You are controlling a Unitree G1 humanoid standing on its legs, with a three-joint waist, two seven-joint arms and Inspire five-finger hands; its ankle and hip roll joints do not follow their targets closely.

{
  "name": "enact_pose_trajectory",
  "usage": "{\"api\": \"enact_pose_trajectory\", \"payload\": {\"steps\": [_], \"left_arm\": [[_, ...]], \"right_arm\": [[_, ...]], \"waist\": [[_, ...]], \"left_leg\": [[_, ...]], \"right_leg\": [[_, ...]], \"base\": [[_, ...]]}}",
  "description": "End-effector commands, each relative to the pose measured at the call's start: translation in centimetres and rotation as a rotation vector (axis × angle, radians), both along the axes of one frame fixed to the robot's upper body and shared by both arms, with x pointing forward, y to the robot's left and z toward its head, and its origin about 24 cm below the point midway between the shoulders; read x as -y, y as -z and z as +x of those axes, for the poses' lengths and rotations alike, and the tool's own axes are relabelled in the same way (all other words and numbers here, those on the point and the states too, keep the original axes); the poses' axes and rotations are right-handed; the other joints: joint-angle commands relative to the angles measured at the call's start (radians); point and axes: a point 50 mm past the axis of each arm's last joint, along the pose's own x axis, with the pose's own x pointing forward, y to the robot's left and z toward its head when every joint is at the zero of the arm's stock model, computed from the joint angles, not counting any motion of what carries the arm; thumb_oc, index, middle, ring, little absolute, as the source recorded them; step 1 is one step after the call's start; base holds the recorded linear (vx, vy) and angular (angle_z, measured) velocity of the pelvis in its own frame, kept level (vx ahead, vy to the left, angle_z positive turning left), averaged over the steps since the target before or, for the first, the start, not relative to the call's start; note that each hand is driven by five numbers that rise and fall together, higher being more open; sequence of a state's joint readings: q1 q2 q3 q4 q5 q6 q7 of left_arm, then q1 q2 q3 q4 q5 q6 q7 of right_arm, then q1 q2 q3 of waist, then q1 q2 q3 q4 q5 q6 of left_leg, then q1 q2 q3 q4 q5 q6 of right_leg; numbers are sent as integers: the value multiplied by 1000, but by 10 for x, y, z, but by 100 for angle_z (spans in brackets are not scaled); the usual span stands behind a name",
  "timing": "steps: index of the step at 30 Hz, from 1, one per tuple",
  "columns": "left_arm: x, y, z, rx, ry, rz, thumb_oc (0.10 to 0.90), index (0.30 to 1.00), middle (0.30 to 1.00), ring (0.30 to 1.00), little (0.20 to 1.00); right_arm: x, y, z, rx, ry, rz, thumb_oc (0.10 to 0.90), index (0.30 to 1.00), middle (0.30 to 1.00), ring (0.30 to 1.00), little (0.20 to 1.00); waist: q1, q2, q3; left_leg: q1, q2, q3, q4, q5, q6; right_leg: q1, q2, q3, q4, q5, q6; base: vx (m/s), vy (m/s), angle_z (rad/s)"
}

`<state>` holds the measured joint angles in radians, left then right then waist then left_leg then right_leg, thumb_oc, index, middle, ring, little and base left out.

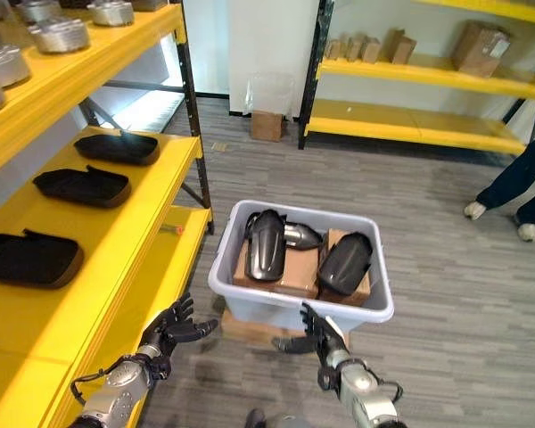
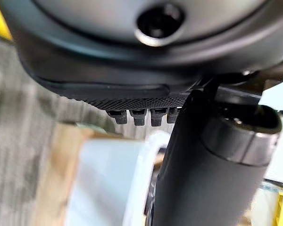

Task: Move parts from the plastic box to the shelf.

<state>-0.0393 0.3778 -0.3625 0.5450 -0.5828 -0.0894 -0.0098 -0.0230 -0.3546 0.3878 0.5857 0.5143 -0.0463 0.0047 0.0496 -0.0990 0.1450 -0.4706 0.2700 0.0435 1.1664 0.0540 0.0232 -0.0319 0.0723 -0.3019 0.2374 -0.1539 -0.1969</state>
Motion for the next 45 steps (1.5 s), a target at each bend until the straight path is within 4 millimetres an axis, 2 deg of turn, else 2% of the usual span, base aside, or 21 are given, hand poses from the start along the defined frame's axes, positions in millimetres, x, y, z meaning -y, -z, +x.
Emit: {"api": "enact_pose_trajectory", "payload": {"steps": [1, 2, 3, 4, 6, 15, 30, 36, 37, 39, 40, 42, 44, 45], "left_arm": [[12, -34, 30, 204, 24, -34, 900, 1000, 1000, 1000, 1000], [11, -32, 29, 198, 22, -27, 900, 1000, 1000, 1000, 1000], [11, -32, 28, 197, 22, -28, 900, 1000, 1000, 1000, 1000], [6, -30, 24, 191, 12, -20, 900, 1000, 1000, 1000, 1000], [6, -29, 24, 188, 10, -19, 900, 1000, 1000, 1000, 1000], [5, -28, 24, 179, 24, -13, 900, 1000, 1000, 1000, 1000], [0, -23, 18, 151, 13, -3, 900, 1000, 1000, 1000, 1000], [3, -24, 21, 159, 16, -11, 900, 1000, 1000, 1000, 1000], [5, -23, 20, 156, 10, -20, 900, 1000, 1000, 1000, 1000], [6, -22, 19, 155, 12, -26, 900, 1000, 1000, 1000, 1000], [6, -22, 19, 155, 11, -26, 900, 1000, 1000, 1000, 1000], [8, -22, 20, 157, 7, -36, 900, 1000, 1000, 1000, 1000], [10, -24, 21, 170, 1, -50, 900, 1000, 1000, 1000, 1000], [10, -24, 21, 170, 1, -50, 900, 1000, 1000, 1000, 1000]], "right_arm": [[14, -46, 39, 257, 3, -9, 900, 1000, 1000, 1000, 1000], [15, -45, 37, 252, 2, -14, 900, 1000, 1000, 1000, 1000], [15, -45, 37, 252, 3, -14, 900, 1000, 1000, 1000, 1000], [18, -39, 29, 221, -14, -24, 900, 1000, 1000, 1000, 1000], [16, -37, 28, 216, -14, -21, 900, 1000, 1000, 1000, 1000], [13, -30, 19, 187, -4, 7, 900, 1000, 1000, 1000, 1000], [12, -26, 16, 168, -22, -3, 900, 1000, 1000, 1000, 1000], [12, -30, 20, 187, -39, -18, 900, 1000, 1000, 1000, 1000], [13, -33, 22, 200, -43, -27, 900, 1000, 1000, 1000, 1000], [14, -36, 23, 210, -47, -30, 900, 1000, 1000, 1000, 1000], [14, -36, 23, 210, -47, -30, 900, 1000, 1000, 1000, 1000], [14, -40, 28, 229, -56, -42, 900, 1000, 1000, 1000, 1000], [15, -44, 33, 246, -67, -58, 900, 1000, 1000, 1000, 1000], [15, -44, 33, 246, -67, -58, 900, 1000, 1000, 1000, 1000]], "waist": [[-21, 51, 54], [-18, 58, 55], [-17, 55, 57], [-10, 74, 55], [-12, 78, 50], [-25, 73, 6], [-21, 61, -13], [-26, 67, -12], [-25, 73, -12], [-23, 75, -9], [-23, 75, -9], [-19, 75, -5], [-11, 65, 9], [-11, 65, 9]], "left_leg": [[260, 52, 86, -683, 16, -118], [262, 47, 85, -783, 28, -127], [270, 43, 89, -792, 32, -126], [298, 13, 108, -939, 51, -121], [328, 5, 104, -973, 42, -119], [382, -27, 146, -965, -28, -101], [426, -50, 160, -985, -59, -88], [431, -39, 160, -1031, -11, -107], [431, -29, 160, -1082, 41, -122], [428, -19, 157, -1114, 80, -133], [429, -19, 156, -1115, 81, -133], [416, -13, 128, -1133, 108, -144], [369, -16, 48, -1062, 108, -149], [369, -16, 48, -1062, 108, -149]], "right_leg": [[38, -142, -23, -106, 41, 204], [47, -142, -13, -102, 33, 209], [49, -145, -11, -101, 33, 210], [70, -155, 4, -67, 18, 215], [79, -160, 5, -65, 15, 220], [113, -217, -22, -75, 19, 249], [123, -239, -21, -100, 40, 276], [121, -216, -24, -117, 37, 266], [124, -190, -30, -149, 41, 257], [125, -169, -36, -164, 42, 250], [125, -169, -36, -165, 42, 249], [118, -150, -34, -183, 44, 241], [117, -133, -18, -209, 54, 226], [117, -133, -18, -209, 54, 226]], "base": [[212, 180, -72], [80, 61, -57], [297, 270, -93], [223, 207, -87], [188, 180, -76], [106, 104, 11], [13, 34, 5], [-42, -69, 0], [-82, -136, -1], [-75, -126, 7], [-68, -114, 14], [-90, -159, 5], [-102, -167, -2], [-119, -156, -1]]}}
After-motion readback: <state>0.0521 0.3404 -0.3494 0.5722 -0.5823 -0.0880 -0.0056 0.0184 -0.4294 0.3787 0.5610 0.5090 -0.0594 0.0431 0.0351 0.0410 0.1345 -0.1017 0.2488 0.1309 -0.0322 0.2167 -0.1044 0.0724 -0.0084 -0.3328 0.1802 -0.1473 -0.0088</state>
